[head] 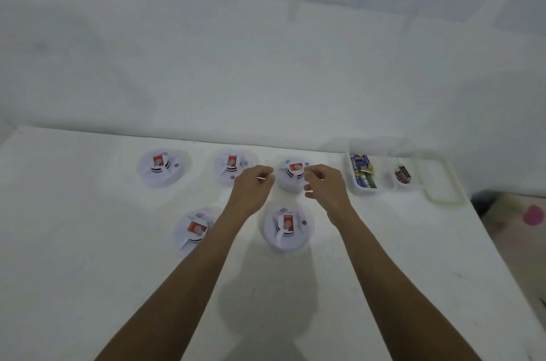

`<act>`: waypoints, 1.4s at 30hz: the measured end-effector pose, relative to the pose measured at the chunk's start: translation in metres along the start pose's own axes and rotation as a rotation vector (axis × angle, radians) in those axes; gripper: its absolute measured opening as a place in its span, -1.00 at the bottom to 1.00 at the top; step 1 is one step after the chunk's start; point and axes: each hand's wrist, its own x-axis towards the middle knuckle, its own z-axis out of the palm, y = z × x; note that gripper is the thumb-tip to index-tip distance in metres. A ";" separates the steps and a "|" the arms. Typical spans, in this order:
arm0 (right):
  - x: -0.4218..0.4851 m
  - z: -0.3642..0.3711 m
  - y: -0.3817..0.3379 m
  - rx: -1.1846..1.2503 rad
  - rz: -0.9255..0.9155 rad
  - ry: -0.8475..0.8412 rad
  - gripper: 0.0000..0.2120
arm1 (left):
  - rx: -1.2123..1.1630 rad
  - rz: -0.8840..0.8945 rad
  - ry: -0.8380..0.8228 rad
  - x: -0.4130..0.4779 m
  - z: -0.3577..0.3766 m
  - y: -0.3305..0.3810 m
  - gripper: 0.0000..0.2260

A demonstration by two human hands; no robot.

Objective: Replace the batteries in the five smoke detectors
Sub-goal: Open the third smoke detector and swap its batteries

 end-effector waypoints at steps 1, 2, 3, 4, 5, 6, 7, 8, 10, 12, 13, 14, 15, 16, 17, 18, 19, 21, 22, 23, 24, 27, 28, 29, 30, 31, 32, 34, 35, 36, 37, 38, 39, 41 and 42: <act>0.006 -0.003 0.004 0.005 0.023 0.011 -0.76 | 0.013 -0.033 -0.022 0.006 0.005 0.002 -0.70; 0.011 -0.004 0.008 0.007 0.045 0.018 -0.73 | 0.025 -0.067 -0.033 0.011 0.009 0.001 -0.68; 0.015 -0.004 0.010 -0.003 0.069 0.022 -0.68 | 0.036 -0.099 -0.041 0.016 0.013 0.000 -0.65; 0.020 -0.005 0.014 -0.014 0.094 0.023 -0.64 | 0.049 -0.125 -0.049 0.021 0.018 -0.002 -0.63; 0.024 -0.004 0.017 -0.024 0.119 0.022 -0.60 | 0.061 -0.146 -0.059 0.024 0.022 -0.001 -0.61; 0.028 -0.003 0.020 -0.030 0.139 0.018 -0.59 | 0.071 -0.158 -0.065 0.027 0.026 -0.001 -0.62; 0.030 -0.001 0.022 -0.035 0.151 0.010 -0.60 | 0.073 -0.162 -0.068 0.029 0.030 0.001 -0.66; 0.033 0.001 0.024 -0.036 0.150 0.005 -0.65 | 0.073 -0.166 -0.066 0.031 0.035 0.002 -0.78; 0.035 0.005 0.025 -0.047 0.152 0.002 -0.85 | 0.053 -0.159 -0.055 0.032 0.042 0.003 -0.85; 0.037 0.009 0.025 -0.093 0.136 0.024 -0.89 | -0.024 -0.186 -0.028 0.032 0.045 0.002 -0.82; 0.036 0.009 0.025 -0.116 0.119 0.028 -0.84 | -0.077 -0.201 -0.010 0.032 0.045 0.001 -0.85; 0.037 0.010 0.027 -0.108 0.104 0.031 -0.78 | -0.132 -0.208 0.001 0.033 0.046 0.000 -0.87; 0.036 0.011 0.028 -0.087 0.105 0.031 -0.75 | -0.167 -0.214 0.006 0.032 0.046 0.000 -0.88; 0.036 0.011 0.030 -0.048 0.104 0.038 -0.78 | -0.192 -0.216 0.006 0.031 0.046 0.001 -0.90; 0.034 0.010 0.030 0.000 0.109 0.051 -0.85 | -0.210 -0.217 0.014 0.029 0.044 0.004 -0.88; 0.033 0.010 0.030 0.063 0.103 0.063 -0.93 | -0.236 -0.212 0.029 0.026 0.042 0.007 -0.86; 0.030 0.009 0.029 0.136 0.106 0.067 -0.90 | -0.270 -0.210 0.043 0.024 0.040 0.009 -0.88; 0.021 0.006 0.024 0.293 0.106 0.064 -0.80 | -0.317 -0.203 0.080 0.020 0.035 0.011 -0.83; 0.016 0.003 0.020 0.355 0.090 0.059 -0.79 | -0.331 -0.191 0.101 0.017 0.032 0.012 -0.78; 0.008 0.001 0.015 0.391 0.076 0.049 -0.78 | -0.340 -0.179 0.116 0.013 0.028 0.014 -0.76; 0.001 -0.002 0.011 0.419 0.061 0.040 -0.77 | -0.347 -0.158 0.127 0.008 0.024 0.016 -0.75; -0.023 -0.009 -0.003 0.444 0.027 0.025 -0.72 | -0.380 -0.096 0.144 -0.013 0.010 0.023 -0.72; -0.033 -0.011 -0.006 0.456 0.019 0.018 -0.71 | -0.385 -0.079 0.152 -0.021 0.006 0.026 -0.72; -0.042 -0.014 -0.010 0.463 0.009 0.013 -0.70 | -0.389 -0.062 0.156 -0.030 0.002 0.031 -0.72; -0.053 -0.016 -0.013 0.460 -0.010 0.009 -0.69 | -0.395 -0.044 0.156 -0.039 -0.002 0.035 -0.74; -0.063 -0.018 -0.016 0.446 -0.035 0.003 -0.69 | -0.404 -0.026 0.151 -0.049 -0.005 0.040 -0.76; -0.074 -0.019 -0.018 0.427 -0.067 -0.006 -0.69 | -0.425 -0.015 0.145 -0.058 -0.008 0.046 -0.80; -0.097 -0.020 -0.023 0.381 -0.138 -0.032 -0.63 | -0.490 0.004 0.111 -0.078 -0.012 0.057 -0.90; -0.108 -0.020 -0.025 0.341 -0.180 -0.039 -0.60 | -0.516 0.018 0.087 -0.087 -0.013 0.063 -0.90; -0.119 -0.020 -0.026 0.281 -0.229 -0.042 -0.59 | -0.544 0.026 0.069 -0.096 -0.014 0.069 -0.88; -0.128 -0.020 -0.027 0.220 -0.274 -0.044 -0.60 | -0.567 0.031 0.064 -0.104 -0.015 0.071 -0.88; -0.138 -0.020 -0.027 0.172 -0.307 -0.043 -0.61 | -0.600 0.029 0.069 -0.112 -0.015 0.073 -0.91; -0.147 -0.020 -0.028 0.145 -0.335 -0.043 -0.61 | -0.635 0.030 0.065 -0.118 -0.014 0.072 -0.85; -0.163 -0.018 -0.030 0.089 -0.440 -0.040 -0.62 | -0.762 0.004 0.000 -0.131 -0.009 0.070 -0.66; -0.170 -0.016 -0.029 0.036 -0.511 -0.028 -0.62 | -0.855 -0.028 -0.046 -0.135 -0.006 0.069 -0.59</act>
